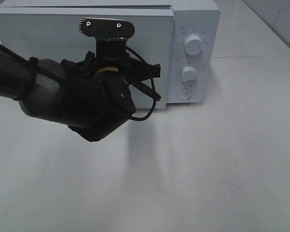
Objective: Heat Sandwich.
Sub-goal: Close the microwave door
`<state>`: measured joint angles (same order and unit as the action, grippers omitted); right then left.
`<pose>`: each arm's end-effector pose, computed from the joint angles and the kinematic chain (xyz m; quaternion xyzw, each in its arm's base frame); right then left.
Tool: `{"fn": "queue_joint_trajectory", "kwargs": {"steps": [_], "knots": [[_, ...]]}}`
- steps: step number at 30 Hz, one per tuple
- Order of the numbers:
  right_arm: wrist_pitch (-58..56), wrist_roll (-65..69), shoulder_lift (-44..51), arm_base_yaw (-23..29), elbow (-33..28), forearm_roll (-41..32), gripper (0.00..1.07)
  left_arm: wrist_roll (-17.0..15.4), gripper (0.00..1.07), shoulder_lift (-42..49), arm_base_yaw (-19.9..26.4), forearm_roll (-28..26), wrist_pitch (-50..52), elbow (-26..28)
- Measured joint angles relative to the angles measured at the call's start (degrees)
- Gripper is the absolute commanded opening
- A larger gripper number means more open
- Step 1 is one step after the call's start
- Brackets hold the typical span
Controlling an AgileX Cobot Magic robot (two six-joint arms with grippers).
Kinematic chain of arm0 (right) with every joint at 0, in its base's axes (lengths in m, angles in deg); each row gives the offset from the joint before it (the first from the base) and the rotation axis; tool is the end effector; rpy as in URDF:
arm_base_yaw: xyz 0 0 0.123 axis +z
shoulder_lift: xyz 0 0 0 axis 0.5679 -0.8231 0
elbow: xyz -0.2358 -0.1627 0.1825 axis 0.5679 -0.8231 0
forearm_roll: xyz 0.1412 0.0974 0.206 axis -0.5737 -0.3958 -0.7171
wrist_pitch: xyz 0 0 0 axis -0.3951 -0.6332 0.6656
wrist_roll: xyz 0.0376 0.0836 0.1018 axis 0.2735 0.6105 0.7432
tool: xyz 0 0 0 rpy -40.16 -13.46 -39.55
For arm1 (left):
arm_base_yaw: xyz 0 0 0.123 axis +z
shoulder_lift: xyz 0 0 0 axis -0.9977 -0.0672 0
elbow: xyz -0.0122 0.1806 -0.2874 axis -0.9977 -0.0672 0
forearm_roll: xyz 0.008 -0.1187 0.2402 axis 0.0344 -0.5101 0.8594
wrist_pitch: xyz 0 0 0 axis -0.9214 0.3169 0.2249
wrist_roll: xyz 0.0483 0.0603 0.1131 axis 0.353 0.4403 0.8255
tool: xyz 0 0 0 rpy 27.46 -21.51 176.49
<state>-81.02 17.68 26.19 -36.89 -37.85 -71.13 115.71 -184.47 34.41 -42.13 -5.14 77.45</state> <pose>-0.0046 -0.0031 0.2683 0.0407 0.8449 -0.0100 0.5334 0.3799 -0.3134 0.1813 0.0232 0.7806 0.0137 0.6244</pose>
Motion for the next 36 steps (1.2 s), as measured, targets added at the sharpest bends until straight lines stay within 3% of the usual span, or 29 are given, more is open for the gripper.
{"fn": "queue_joint_trajectory", "kwargs": {"steps": [10, 20, 36], "knots": [[0.00, 0.00, 0.00, 0.00, 0.00, 0.00, 0.55, 0.00, 0.00, -2.52, -0.52, -1.26, -0.11, 3.72], [0.00, 0.00, 0.00, 0.00, 0.00, 0.00, 0.55, -0.11, 0.00, -2.64, 1.83, -0.23, -2.52, 4.41], [0.00, 0.00, 0.00, 0.00, 0.00, 0.00, 0.55, 0.23, 0.00, -2.64, 1.95, -0.34, -2.86, 4.53]]}}
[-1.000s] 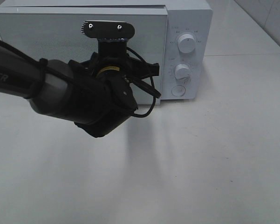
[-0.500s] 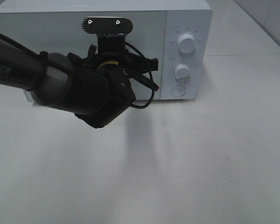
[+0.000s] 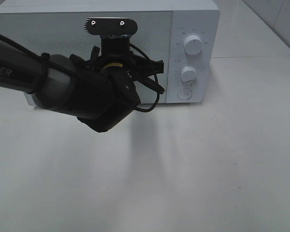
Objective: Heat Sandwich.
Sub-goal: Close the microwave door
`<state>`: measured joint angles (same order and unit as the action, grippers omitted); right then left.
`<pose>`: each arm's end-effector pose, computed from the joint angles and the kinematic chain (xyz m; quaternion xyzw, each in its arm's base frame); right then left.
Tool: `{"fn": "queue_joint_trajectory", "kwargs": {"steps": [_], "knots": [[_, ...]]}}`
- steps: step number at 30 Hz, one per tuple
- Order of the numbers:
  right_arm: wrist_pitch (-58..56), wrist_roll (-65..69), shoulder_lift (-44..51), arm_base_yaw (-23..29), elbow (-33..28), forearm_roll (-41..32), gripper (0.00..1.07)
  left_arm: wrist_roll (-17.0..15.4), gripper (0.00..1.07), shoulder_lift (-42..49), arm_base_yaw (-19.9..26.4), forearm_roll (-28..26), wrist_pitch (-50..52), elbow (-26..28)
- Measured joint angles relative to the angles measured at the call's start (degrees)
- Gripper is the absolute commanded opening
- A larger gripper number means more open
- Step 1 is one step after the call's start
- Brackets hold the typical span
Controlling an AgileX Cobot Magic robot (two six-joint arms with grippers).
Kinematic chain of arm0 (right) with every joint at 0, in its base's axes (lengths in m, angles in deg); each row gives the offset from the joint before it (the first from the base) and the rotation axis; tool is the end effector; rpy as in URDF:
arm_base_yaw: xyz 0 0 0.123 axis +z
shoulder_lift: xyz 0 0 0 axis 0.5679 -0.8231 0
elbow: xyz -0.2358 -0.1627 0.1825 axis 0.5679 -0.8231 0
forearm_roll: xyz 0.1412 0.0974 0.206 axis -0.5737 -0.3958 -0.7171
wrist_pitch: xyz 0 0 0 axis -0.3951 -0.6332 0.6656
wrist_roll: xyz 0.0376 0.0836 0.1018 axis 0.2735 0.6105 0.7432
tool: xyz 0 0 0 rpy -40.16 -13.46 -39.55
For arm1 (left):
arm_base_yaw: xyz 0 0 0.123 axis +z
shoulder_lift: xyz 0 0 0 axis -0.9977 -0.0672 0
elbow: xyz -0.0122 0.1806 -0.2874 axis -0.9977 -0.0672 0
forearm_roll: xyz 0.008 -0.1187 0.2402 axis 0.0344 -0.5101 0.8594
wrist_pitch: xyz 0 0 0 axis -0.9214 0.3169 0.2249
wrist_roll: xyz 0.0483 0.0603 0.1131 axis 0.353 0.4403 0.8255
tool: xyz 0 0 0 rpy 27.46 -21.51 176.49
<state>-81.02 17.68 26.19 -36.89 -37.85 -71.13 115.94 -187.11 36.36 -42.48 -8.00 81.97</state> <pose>-0.0046 -0.0031 0.2683 0.0407 0.8449 -0.0100 0.5334 0.4015 -0.3190 0.1755 0.0113 0.7871 0.0031 0.6167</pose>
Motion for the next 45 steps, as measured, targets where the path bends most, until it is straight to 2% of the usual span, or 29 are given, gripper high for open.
{"fn": "queue_joint_trajectory", "kwargs": {"steps": [2, 4, 6, 7, 9, 10, 11, 12, 13, 14, 15, 16, 18, 19, 21, 23, 24, 25, 28, 29, 30, 31, 33, 34, 35, 36, 39, 44, 45], "knots": [[0.00, 0.00, 0.00, 0.00, 0.00, 0.00, 0.55, 1.26, 0.00, 0.11, 0.00, -0.29, -0.23, 0.00], [0.00, 0.00, 0.00, 0.00, 0.00, 0.00, 0.55, 5.04, 0.00, 1.09, 0.23, -2.06, -2.46, 0.00], [0.00, 0.00, 0.00, 0.00, 0.00, 0.00, 0.55, 6.36, 0.00, 1.66, 0.29, -2.81, -3.38, 0.00], [0.00, 0.00, 0.00, 0.00, 0.00, 0.00, 0.55, 10.20, 0.00, 2.75, 0.74, -5.10, -6.42, 0.11], [0.00, 0.00, 0.00, 0.00, 0.00, 0.00, 0.55, 14.38, 0.00, 3.72, 1.26, -7.05, -9.51, 0.29], [0.00, 0.00, 0.00, 0.00, 0.00, 0.00, 0.55, 14.38, 0.00, 3.72, 1.26, -7.05, -9.51, 0.29], [0.00, 0.00, 0.00, 0.00, 0.00, 0.00, 0.55, 16.21, 0.00, 4.18, 1.49, -7.73, -11.52, 0.34], [0.00, 0.00, 0.00, 0.00, 0.00, 0.00, 0.55, 20.57, 0.00, 5.27, 1.78, -9.28, -15.41, 0.34], [0.00, 0.00, 0.00, 0.00, 0.00, 0.00, 0.55, 23.09, 0.00, 5.96, 1.89, -10.20, -17.70, 0.34], [0.00, 0.00, 0.00, 0.00, 0.00, 0.00, 0.55, 23.09, 0.00, 5.96, 1.89, -10.20, -17.70, 0.34], [0.00, 0.00, 0.00, 0.00, 0.00, 0.00, 0.55, 25.61, 0.00, 6.70, 2.01, -11.12, -20.11, 0.34], [0.00, 0.00, 0.00, 0.00, 0.00, 0.00, 0.55, 30.31, 0.00, 8.37, 2.01, -13.41, -24.12, 0.23], [0.00, 0.00, 0.00, 0.00, 0.00, 0.00, 0.55, 35.01, 0.00, 10.14, 2.01, -15.47, -27.50, -0.46], [0.00, 0.00, 0.00, 0.00, 0.00, 0.00, 0.55, 35.01, 0.00, 10.14, 2.01, -15.47, -27.50, -0.46], [0.00, 0.00, 0.00, 0.00, 0.00, 0.00, 0.55, 40.39, 0.00, 13.52, 2.01, -18.62, -30.94, -2.58], [0.00, 0.00, 0.00, 0.00, 0.00, 0.00, 0.55, 43.60, 0.00, 16.21, 2.01, -20.11, -32.89, -4.87], [0.00, 0.00, 0.00, 0.00, 0.00, 0.00, 0.55, 43.60, 0.00, 16.21, 2.01, -20.11, -32.89, -4.87], [0.00, 0.00, 0.00, 0.00, 0.00, 0.00, 0.55, 46.75, 0.00, 18.62, 2.01, -20.86, -35.29, -7.22], [0.00, 0.00, 0.00, 0.00, 0.00, 0.00, 0.55, 48.99, 0.10, 22.52, 2.01, -21.08, -38.56, -11.17], [0.00, 0.00, 0.00, 0.00, 0.00, 0.00, 0.55, 48.99, 0.10, 22.52, 2.01, -21.08, -38.56, -11.17], [0.00, 0.00, 0.00, 0.00, 0.00, 0.00, 0.55, 49.45, 0.14, 25.38, 2.01, -21.08, -40.05, -13.58], [0.00, 0.00, 0.00, 0.00, 0.00, 0.00, 0.55, 49.68, 0.24, 26.93, 2.01, -21.08, -40.62, -14.84], [0.00, 0.00, 0.00, 0.00, 0.00, 0.00, 0.55, 50.02, 0.35, 29.74, 2.01, -21.08, -41.08, -17.25], [0.00, 0.00, 0.00, 0.00, 0.00, 0.00, 0.55, 50.02, 0.35, 29.74, 2.01, -21.08, -41.08, -17.25], [0.00, 0.00, 0.00, 0.00, 0.00, 0.00, 0.55, 50.19, 0.46, 32.66, 2.01, -21.08, -41.42, -19.25], [0.00, 0.00, 0.00, 0.00, 0.00, 0.00, 0.55, 50.25, 0.50, 34.21, 2.01, -21.08, -41.42, -20.28], [0.00, 0.00, 0.00, 0.00, 0.00, 0.00, 0.55, 50.25, 0.52, 36.84, 2.01, -21.49, -41.88, -21.94], [0.00, 0.00, 0.00, 0.00, 0.00, 0.00, 0.55, 50.13, 0.52, 41.60, 3.32, -23.89, -49.27, -24.69], [0.00, 0.00, 0.00, 0.00, 0.00, 0.00, 0.55, 48.93, 0.52, 42.00, 4.18, -24.06, -53.40, -24.75]]}}
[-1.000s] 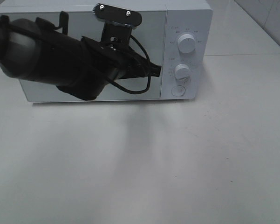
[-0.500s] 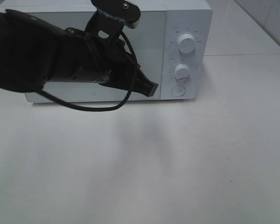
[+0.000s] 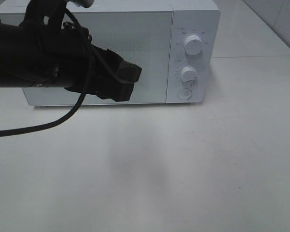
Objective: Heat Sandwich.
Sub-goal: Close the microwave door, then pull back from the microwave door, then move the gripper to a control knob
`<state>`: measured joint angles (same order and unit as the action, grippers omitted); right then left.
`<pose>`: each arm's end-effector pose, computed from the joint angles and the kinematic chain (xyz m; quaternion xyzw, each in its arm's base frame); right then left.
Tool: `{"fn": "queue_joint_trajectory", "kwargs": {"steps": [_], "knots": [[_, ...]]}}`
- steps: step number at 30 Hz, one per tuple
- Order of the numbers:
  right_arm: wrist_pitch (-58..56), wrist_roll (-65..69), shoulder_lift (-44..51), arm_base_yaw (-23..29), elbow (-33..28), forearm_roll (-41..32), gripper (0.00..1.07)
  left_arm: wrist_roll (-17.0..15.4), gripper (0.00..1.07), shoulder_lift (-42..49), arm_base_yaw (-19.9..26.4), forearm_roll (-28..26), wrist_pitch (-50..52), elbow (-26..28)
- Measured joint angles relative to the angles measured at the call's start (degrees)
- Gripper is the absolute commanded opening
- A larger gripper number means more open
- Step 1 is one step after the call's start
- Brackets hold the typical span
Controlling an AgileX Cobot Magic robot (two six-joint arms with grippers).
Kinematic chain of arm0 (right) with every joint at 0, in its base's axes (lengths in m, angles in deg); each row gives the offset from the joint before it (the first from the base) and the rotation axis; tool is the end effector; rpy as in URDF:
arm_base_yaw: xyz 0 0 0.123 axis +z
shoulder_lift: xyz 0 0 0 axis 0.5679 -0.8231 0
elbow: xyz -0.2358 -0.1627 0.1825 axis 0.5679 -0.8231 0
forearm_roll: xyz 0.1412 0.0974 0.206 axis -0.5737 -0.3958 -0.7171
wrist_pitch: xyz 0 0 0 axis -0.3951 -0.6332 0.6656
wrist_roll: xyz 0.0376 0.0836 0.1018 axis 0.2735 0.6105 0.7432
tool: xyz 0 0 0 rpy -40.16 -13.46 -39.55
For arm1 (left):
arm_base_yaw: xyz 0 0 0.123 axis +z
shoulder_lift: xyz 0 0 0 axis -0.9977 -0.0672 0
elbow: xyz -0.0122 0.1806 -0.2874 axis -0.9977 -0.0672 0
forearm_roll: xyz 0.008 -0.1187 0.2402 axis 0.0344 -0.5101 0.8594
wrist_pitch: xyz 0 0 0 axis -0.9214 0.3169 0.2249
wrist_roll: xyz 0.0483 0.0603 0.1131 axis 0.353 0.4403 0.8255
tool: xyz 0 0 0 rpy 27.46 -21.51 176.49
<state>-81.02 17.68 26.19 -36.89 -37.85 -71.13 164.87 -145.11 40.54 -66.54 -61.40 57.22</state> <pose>-0.0046 -0.0031 0.2683 0.0407 0.8449 -0.0100 0.5334 0.2419 -0.2513 0.2868 0.3330 0.7926 -0.2092 0.4659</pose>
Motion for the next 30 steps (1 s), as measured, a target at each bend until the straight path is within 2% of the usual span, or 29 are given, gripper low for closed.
{"fn": "queue_joint_trajectory", "kwargs": {"steps": [2, 3, 4, 7, 8, 9, 10, 11, 12, 13, 14, 17, 19, 21, 22, 23, 25, 26, 30], "knots": [[0.00, 0.00, 0.00, 0.00, 0.00, 0.00, 0.55, -2.64, 0.52, 0.17, 1.03, 1.78, -4.13, 0.00], [0.00, 0.00, 0.00, 0.00, 0.00, 0.00, 0.55, -8.31, 0.52, 0.17, 2.29, 7.91, -9.17, 0.00], [0.00, 0.00, 0.00, 0.00, 0.00, 0.00, 0.55, -8.31, 0.52, 0.17, 2.29, 7.91, -9.17, 0.00], [0.00, 0.00, 0.00, 0.00, 0.00, 0.00, 0.55, -22.69, 0.52, 0.17, 4.76, 23.89, -17.13, 0.17], [0.00, 0.00, 0.00, 0.00, 0.00, 0.00, 0.55, -37.07, 0.52, 0.17, 6.76, 39.88, -22.63, 1.09], [0.00, 0.00, 0.00, 0.00, 0.00, 0.00, 0.55, -37.07, 0.52, 0.17, 6.76, 39.88, -22.63, 1.09], [0.00, 0.00, 0.00, 0.00, 0.00, 0.00, 0.55, -43.54, 0.54, 0.17, 7.45, 46.75, -24.64, 1.60], [0.00, 0.00, 0.00, 0.00, 0.00, 0.00, 0.55, -51.80, 0.56, 0.17, 8.14, 55.29, -27.04, 2.46], [0.00, 0.00, 0.00, 0.00, 0.00, 0.00, 0.55, -67.15, 0.60, 0.29, 8.88, 71.68, -31.63, 4.30], [0.00, 0.00, 0.00, 0.00, 0.00, 0.00, 0.55, -67.15, 0.60, 0.29, 8.88, 71.68, -31.63, 4.30], [0.00, 0.00, 0.00, 0.00, 0.00, 0.00, 0.55, -73.68, 0.71, 0.57, 9.00, 78.90, -34.32, 4.93], [0.00, 0.00, 0.00, 0.00, 0.00, 0.00, 0.55, -87.95, 0.86, 1.72, 10.60, 95.34, -44.23, 5.21], [0.00, 0.00, 0.00, 0.00, 0.00, 0.00, 0.55, -89.09, 0.86, 2.18, 11.80, 96.83, -46.52, 4.81], [0.00, 0.00, 0.00, 0.00, 0.00, 0.00, 0.55, -89.15, 0.86, 3.67, 15.47, 97.46, -49.50, 3.55], [0.00, 0.00, 0.00, 0.00, 0.00, 0.00, 0.55, -88.18, 0.86, 5.90, 19.54, 95.74, -51.34, 2.01], [0.00, 0.00, 0.00, 0.00, 0.00, 0.00, 0.55, -88.18, 0.86, 5.90, 19.54, 95.74, -51.34, 2.01], [0.00, 0.00, 0.00, 0.00, 0.00, 0.00, 0.55, -87.09, 0.85, 8.88, 23.89, 93.45, -51.97, 0.52], [0.00, 0.00, 0.00, 0.00, 0.00, 0.00, 0.55, -86.40, 0.84, 13.01, 28.25, 91.62, -52.31, -0.86], [0.00, 0.00, 0.00, 0.00, 0.00, 0.00, 0.55, -86.17, 0.84, 19.08, 33.23, 90.64, -53.34, -2.75]]}}
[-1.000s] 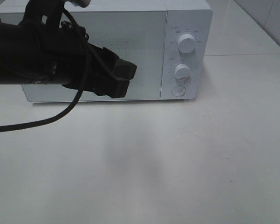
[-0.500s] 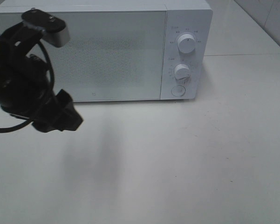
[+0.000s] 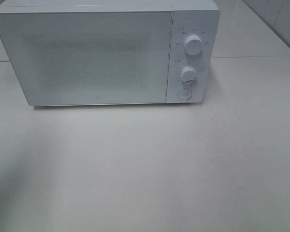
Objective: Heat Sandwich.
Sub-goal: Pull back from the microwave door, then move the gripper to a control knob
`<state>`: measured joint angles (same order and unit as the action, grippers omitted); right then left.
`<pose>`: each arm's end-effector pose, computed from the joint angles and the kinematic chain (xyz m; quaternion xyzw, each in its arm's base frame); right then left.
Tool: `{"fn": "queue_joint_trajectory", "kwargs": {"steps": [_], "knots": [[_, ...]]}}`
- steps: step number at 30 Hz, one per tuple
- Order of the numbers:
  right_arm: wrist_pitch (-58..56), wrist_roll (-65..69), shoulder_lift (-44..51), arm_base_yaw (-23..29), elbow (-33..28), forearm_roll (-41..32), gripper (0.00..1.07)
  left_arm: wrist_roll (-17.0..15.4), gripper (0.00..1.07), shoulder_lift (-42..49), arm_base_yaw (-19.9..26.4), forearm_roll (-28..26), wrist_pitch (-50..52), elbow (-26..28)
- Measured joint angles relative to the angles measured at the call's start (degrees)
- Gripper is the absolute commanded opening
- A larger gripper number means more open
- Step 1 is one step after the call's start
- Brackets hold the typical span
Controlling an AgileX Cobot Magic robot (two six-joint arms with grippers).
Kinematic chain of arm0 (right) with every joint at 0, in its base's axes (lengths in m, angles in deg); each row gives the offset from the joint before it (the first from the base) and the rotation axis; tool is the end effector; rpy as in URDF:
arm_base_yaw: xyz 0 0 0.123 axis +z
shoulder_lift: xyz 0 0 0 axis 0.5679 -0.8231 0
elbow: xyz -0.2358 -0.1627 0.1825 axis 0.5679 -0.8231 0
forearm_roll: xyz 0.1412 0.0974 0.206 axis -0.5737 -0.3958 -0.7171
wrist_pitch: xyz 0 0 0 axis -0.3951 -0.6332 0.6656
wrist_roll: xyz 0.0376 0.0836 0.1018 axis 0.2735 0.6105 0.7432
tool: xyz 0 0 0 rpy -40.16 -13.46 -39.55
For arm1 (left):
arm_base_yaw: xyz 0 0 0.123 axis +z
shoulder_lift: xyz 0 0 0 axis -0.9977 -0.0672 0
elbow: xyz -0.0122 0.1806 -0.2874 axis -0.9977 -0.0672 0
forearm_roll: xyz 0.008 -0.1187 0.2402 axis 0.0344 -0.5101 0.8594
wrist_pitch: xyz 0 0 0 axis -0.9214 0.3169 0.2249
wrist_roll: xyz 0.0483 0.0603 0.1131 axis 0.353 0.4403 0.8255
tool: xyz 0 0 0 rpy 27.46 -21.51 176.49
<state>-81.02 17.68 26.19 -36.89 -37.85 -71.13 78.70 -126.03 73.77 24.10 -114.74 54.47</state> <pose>-0.0046 -0.0031 0.2683 0.0407 0.8449 -0.0100 0.5334 0.1880 -0.0453 0.2757 0.1472 0.9684 -0.0275 0.1993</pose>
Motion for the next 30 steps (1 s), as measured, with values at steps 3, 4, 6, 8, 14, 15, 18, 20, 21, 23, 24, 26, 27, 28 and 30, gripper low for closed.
{"fn": "queue_joint_trajectory", "kwargs": {"steps": [3, 4, 6, 8, 14, 15, 18, 20, 21, 23, 24, 26, 27, 28, 30], "knots": [[0.00, 0.00, 0.00, 0.00, 0.00, 0.00, 0.55, 0.00, 0.84, 6.19, 3.72, -0.23, -1.72, -2.29], [0.00, 0.00, 0.00, 0.00, 0.00, 0.00, 0.55, -0.11, 0.84, 8.37, 4.76, -0.23, -2.29, -3.27], [0.00, 0.00, 0.00, 0.00, 0.00, 0.00, 0.55, -1.03, 0.84, 14.67, 6.99, -0.29, -3.21, -6.47], [0.00, 0.00, 0.00, 0.00, 0.00, 0.00, 0.55, -1.49, 0.84, 17.07, 7.51, -0.29, -3.50, -7.73], [0.00, 0.00, 0.00, 0.00, 0.00, 0.00, 0.55, -4.98, 0.84, 33.35, 8.08, -0.57, -5.90, -14.61], [0.00, 0.00, 0.00, 0.00, 0.00, 0.00, 0.55, -5.73, 0.84, 35.58, 8.08, -0.57, -5.96, -15.07], [0.00, 0.00, 0.00, 0.00, 0.00, 0.00, 0.55, -6.59, 0.84, 39.30, 8.08, -0.57, -5.96, -15.30], [0.00, 0.00, 0.00, 0.00, 0.00, 0.00, 0.55, -7.79, 0.84, 44.58, 8.08, -0.57, -5.96, -15.47], [0.00, 0.00, 0.00, 0.00, 0.00, 0.00, 0.55, -8.02, 0.84, 46.24, 8.08, -0.57, -5.96, -15.47], [0.00, 0.00, 0.00, 0.00, 0.00, 0.00, 0.55, -8.19, 0.84, 49.50, 8.08, -0.57, -5.96, -15.47], [0.00, 0.00, 0.00, 0.00, 0.00, 0.00, 0.55, -8.19, 0.84, 50.76, 8.08, -0.57, -5.96, -15.53], [0.00, 0.00, 0.00, 0.00, 0.00, 0.00, 0.55, -8.19, 0.84, 53.92, 8.08, -0.29, -5.96, -15.53], [0.00, 0.00, 0.00, 0.00, 0.00, 0.00, 0.55, -8.19, 0.84, 53.92, 8.08, -0.29, -5.96, -15.53], [0.00, 0.00, 0.00, 0.00, 0.00, 0.00, 0.55, -8.14, 0.84, 55.12, 8.08, -0.06, -5.96, -15.53], [0.00, 0.00, 0.00, 0.00, 0.00, 0.00, 0.55, -7.22, 0.84, 59.19, 8.08, 1.32, -5.96, -15.53]]}}
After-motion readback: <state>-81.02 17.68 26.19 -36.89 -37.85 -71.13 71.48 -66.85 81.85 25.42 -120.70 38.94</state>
